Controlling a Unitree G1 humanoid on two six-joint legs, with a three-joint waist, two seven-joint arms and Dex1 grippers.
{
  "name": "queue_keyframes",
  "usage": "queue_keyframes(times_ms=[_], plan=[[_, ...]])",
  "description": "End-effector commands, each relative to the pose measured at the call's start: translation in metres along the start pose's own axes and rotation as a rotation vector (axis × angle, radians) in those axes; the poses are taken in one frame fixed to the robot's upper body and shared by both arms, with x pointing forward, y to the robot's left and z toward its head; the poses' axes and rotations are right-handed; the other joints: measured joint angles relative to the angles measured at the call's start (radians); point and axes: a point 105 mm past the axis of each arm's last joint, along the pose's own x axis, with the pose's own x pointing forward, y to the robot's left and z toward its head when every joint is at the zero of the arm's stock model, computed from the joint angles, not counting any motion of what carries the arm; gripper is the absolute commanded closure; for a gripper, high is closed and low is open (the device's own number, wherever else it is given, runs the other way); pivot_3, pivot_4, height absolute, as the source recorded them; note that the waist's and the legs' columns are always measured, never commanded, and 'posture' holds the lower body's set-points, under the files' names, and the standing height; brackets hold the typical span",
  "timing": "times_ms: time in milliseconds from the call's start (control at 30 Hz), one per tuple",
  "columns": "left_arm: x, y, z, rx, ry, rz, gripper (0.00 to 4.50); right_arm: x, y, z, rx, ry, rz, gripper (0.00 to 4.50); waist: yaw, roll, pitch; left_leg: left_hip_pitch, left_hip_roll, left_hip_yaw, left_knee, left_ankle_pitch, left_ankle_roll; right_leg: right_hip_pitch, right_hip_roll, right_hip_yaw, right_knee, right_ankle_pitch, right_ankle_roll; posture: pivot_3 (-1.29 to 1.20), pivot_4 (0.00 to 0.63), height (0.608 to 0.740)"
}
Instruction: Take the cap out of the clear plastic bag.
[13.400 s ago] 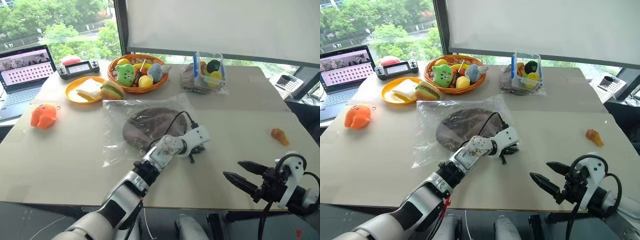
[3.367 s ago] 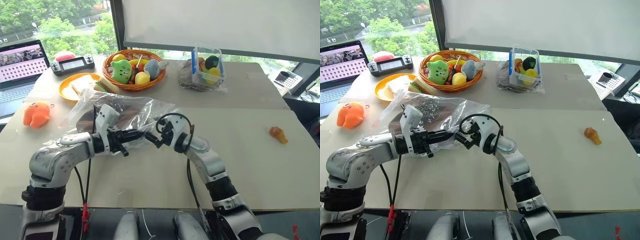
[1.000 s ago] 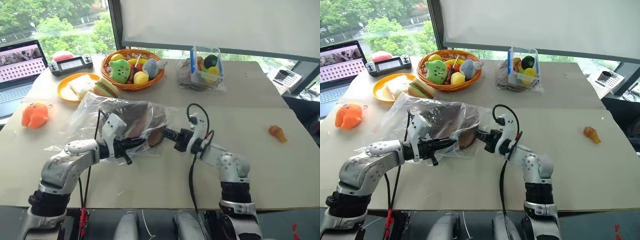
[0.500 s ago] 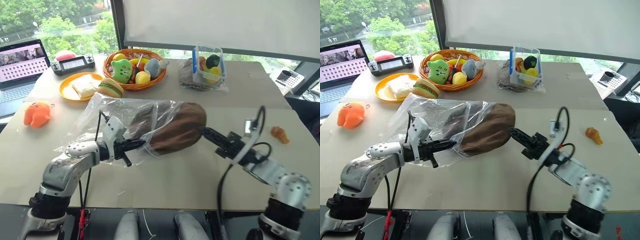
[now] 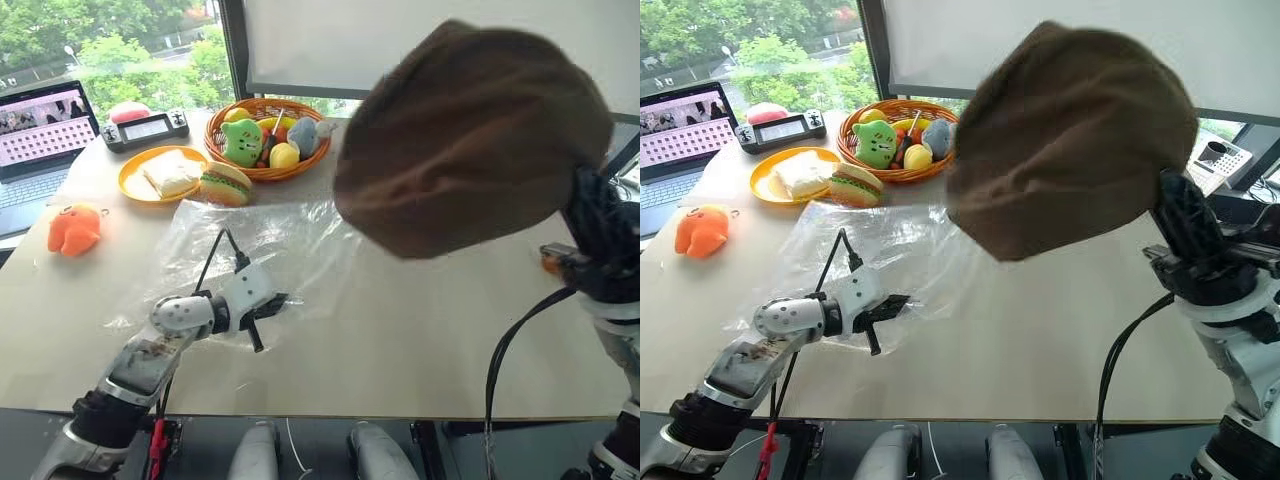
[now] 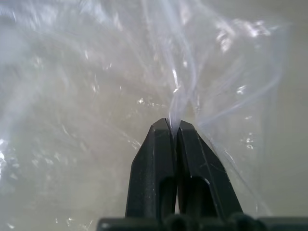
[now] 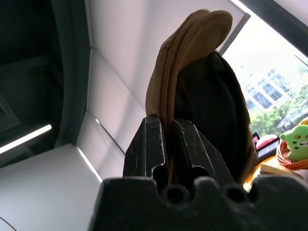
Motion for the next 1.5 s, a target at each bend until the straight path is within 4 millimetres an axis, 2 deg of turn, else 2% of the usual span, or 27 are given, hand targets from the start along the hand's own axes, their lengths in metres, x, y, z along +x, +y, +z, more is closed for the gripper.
queue_keyframes(times_ms=[33, 133, 167, 233, 333, 400, 467, 533, 600, 667, 700, 733, 767, 800, 933, 1033, 1067, 1133, 1167, 1300, 1333, 1400, 1500], plan=[[0.005, -0.001, 0.009, 0.087, -0.032, -0.013, 4.34, 0.002, 0.01, 0.007, -0.025, -0.044, 0.052, 4.44, 0.0, 0.001, 0.0, 0.0, 0.0, 0.0, 0.0, 0.0, 0.0, 0.0, 0.0, 0.0, 0.0, 0.0, 0.0, 0.0, 0.15, 0.74], [0.016, -0.001, 0.018, 0.147, -0.083, -0.023, 4.34, 0.001, 0.006, 0.017, -0.025, -0.15, 0.05, 4.44, 0.003, 0.002, 0.001, 0.0, 0.0, 0.0, 0.0, 0.0, 0.0, 0.0, 0.0, 0.0, 0.001, 0.0, 0.0, 0.0, 0.15, 0.74], [0.019, -0.002, 0.023, 0.163, -0.104, -0.029, 4.34, 0.003, -0.002, 0.017, -0.033, -0.165, -0.009, 4.44, 0.005, 0.002, 0.001, 0.0, 0.0, 0.0, 0.001, 0.0, 0.0, 0.0, 0.0, 0.0, 0.0, 0.0, 0.0, 0.0, 0.15, 0.74], [0.026, -0.008, 0.035, 0.181, -0.175, -0.055, 4.34, 0.005, -0.036, 0.009, -0.058, -0.173, -0.198, 4.44, 0.006, 0.002, 0.001, 0.0, 0.0, 0.0, 0.001, 0.0, 0.0, 0.0, 0.0, 0.0, 0.001, 0.0, 0.001, 0.0, 0.15, 0.74], [0.033, -0.02, 0.041, 0.151, -0.227, -0.09, 4.34, 0.006, -0.054, -0.008, -0.065, -0.167, -0.271, 4.44, 0.005, 0.003, 0.001, 0.0, 0.0, 0.0, 0.001, 0.0, 0.0, 0.0, 0.0, 0.0, 0.001, 0.0, 0.0, 0.0, 0.15, 0.74], [0.034, -0.027, 0.042, 0.113, -0.248, -0.126, 4.34, 0.003, -0.081, -0.023, -0.045, -0.163, -0.406, 4.44, 0.003, 0.004, 0.001, 0.0, 0.0, 0.0, 0.0, 0.0, 0.0, -0.001, 0.0, 0.0, 0.002, 0.002, -0.003, 0.0, 0.15, 0.74], [0.036, -0.029, 0.04, 0.087, -0.25, -0.148, 4.34, -0.007, -0.116, -0.05, -0.041, -0.099, -0.597, 4.44, 0.0, 0.005, 0.001, 0.0, 0.0, 0.0, 0.0, 0.0, 0.0, -0.002, 0.0, 0.0, 0.002, 0.002, -0.004, 0.0, 0.15, 0.74], [0.038, -0.031, 0.038, 0.096, -0.24, -0.165, 4.34, -0.024, -0.138, -0.076, -0.058, 0.008, -0.741, 4.44, 0.0, 0.005, 0.001, 0.0, 0.0, 0.0, 0.0, 0.0, 0.0, -0.001, 0.0, 0.0, 0.003, 0.002, -0.004, 0.0, 0.15, 0.74], [0.04, -0.028, 0.04, 0.095, -0.25, -0.175, 4.34, -0.056, -0.159, -0.097, -0.089, 0.105, -0.919, 4.44, 0.007, 0.005, 0.001, 0.0, 0.0, 0.0, 0.0, 0.0, 0.001, -0.001, 0.0, 0.0, 0.003, 0.002, -0.004, 0.0, 0.15, 0.74], [0.042, -0.027, 0.04, 0.093, -0.256, -0.186, 4.34, -0.091, -0.17, -0.109, -0.131, 0.2, -1.065, 4.44, 0.017, 0.005, 0.001, 0.0, -0.001, 0.0, 0.001, 0.0, 0.001, -0.001, 0.0, 0.0, 0.002, 0.002, -0.003, 0.0, 0.15, 0.74], [0.043, -0.028, 0.039, 0.092, -0.256, -0.192, 4.34, -0.102, -0.171, -0.111, -0.152, 0.225, -1.108, 4.44, 0.019, 0.005, 0.001, 0.0, -0.001, 0.0, 0.001, 0.0, 0.0, -0.001, 0.0, 0.0, 0.002, 0.002, -0.003, 0.0, 0.15, 0.74], [0.043, -0.029, 0.039, 0.09, -0.257, -0.202, 3.84, -0.108, -0.171, -0.108, -0.181, 0.234, -1.131, 4.07, 0.022, 0.005, 0.0, 0.001, -0.001, 0.0, 0.001, 0.0, 0.0, 0.001, 0.0, 0.0, 0.001, 0.002, -0.003, 0.0, 0.15, 0.74], [0.044, -0.03, 0.038, 0.086, -0.258, -0.21, 3.73, -0.113, -0.17, -0.106, -0.197, 0.232, -1.148, 3.64, 0.025, 0.004, 0.0, 0.002, -0.001, 0.0, 0.002, 0.0, 0.0, 0.002, 0.0, 0.0, 0.001, 0.002, -0.002, 0.0, 0.15, 0.74], [0.044, -0.03, 0.038, 0.084, -0.259, -0.215, 3.35, -0.117, -0.17, -0.104, -0.208, 0.23, -1.158, 3.52, 0.029, 0.004, -0.001, 0.002, -0.001, 0.0, 0.002, 0.0, 0.0, 0.003, 0.0, -0.001, 0.001, 0.001, -0.001, 0.0, 0.15, 0.74], [0.043, -0.032, 0.044, 0.02, -0.313, -0.248, 1.97, -0.134, -0.161, -0.077, -0.271, 0.181, -1.22, 2.15, 0.036, 0.003, -0.001, 0.002, -0.001, 0.0, 0.002, 0.0, 0.0, 0.004, -0.001, -0.001, 0.0, 0.0, 0.0, 0.0, 0.15, 0.74], [0.038, -0.032, 0.052, -0.065, -0.361, -0.284, 0.99, -0.135, -0.155, -0.059, -0.322, 0.166, -1.223, 1.15, 0.046, 0.004, -0.001, 0.002, -0.001, 0.0, 0.002, 0.0, 0.0, 0.004, -0.001, -0.001, 0.0, 0.0, 0.0, 0.0, 0.15, 0.74], [0.036, -0.033, 0.055, -0.09, -0.375, -0.296, 0.52, -0.134, -0.152, -0.054, -0.335, 0.16, -1.218, 0.7, 0.047, 0.004, -0.001, 0.002, -0.001, 0.0, 0.002, 0.0, 0.001, 0.004, -0.001, -0.001, 0.0, 0.0, 0.0, 0.0, 0.15, 0.74], [0.027, -0.029, 0.065, -0.202, -0.43, -0.319, 0.02, -0.126, -0.142, -0.038, -0.383, 0.145, -1.179, 0.17, 0.048, 0.004, -0.001, 0.002, -0.001, 0.0, 0.002, 0.0, 0.001, 0.004, -0.001, -0.001, 0.0, 0.0, 0.0, 0.0, 0.15, 0.74], [0.023, -0.028, 0.069, -0.245, -0.451, -0.329, 0.0, -0.123, -0.139, -0.032, -0.4, 0.141, -1.164, 0.04, 0.047, 0.004, -0.001, 0.002, -0.001, 0.0, 0.002, 0.0, 0.001, 0.003, -0.001, -0.001, 0.001, 0.0, 0.0, 0.0, 0.15, 0.74], [0.004, -0.01, 0.086, -0.474, -0.543, -0.315, 0.0, -0.103, -0.115, -0.006, -0.548, 0.12, -1.054, 0.04, 0.038, 0.005, -0.001, 0.002, -0.001, 0.0, 0.002, 0.0, 0.001, 0.002, -0.001, -0.001, 0.001, 0.0, 0.001, 0.0, 0.15, 0.74], [-0.007, 0.005, 0.086, -0.561, -0.577, -0.269, 0.0, -0.087, -0.099, 0.01, -0.73, 0.117, -1.009, 0.04, 0.033, 0.006, 0.0, 0.002, -0.001, 0.0, 0.002, 0.0, 0.001, 0.002, -0.001, -0.001, 0.002, -0.001, 0.001, 0.0, 0.15, 0.74], [-0.024, 0.037, 0.08, -0.657, -0.621, -0.104, 0.0, -0.066, -0.079, 0.019, -0.957, 0.145, -0.942, 0.04, 0.021, 0.009, 0.001, 0.002, -0.001, 0.0, 0.002, 0.0, 0.001, 0.002, -0.001, -0.001, 0.003, -0.001, 0.003, 0.0, 0.15, 0.74], [-0.04, 0.065, 0.07, -0.723, -0.645, 0.073, 0.0, -0.06, -0.075, 0.015, -1.119, 0.223, -0.936, 0.04, 0.013, 0.008, 0.0, 0.002, 0.0, -0.001, 0.002, 0.0, 0.001, 0.002, 0.001, 0.0, 0.003, -0.002, 0.004, 0.0, 0.15, 0.74]])
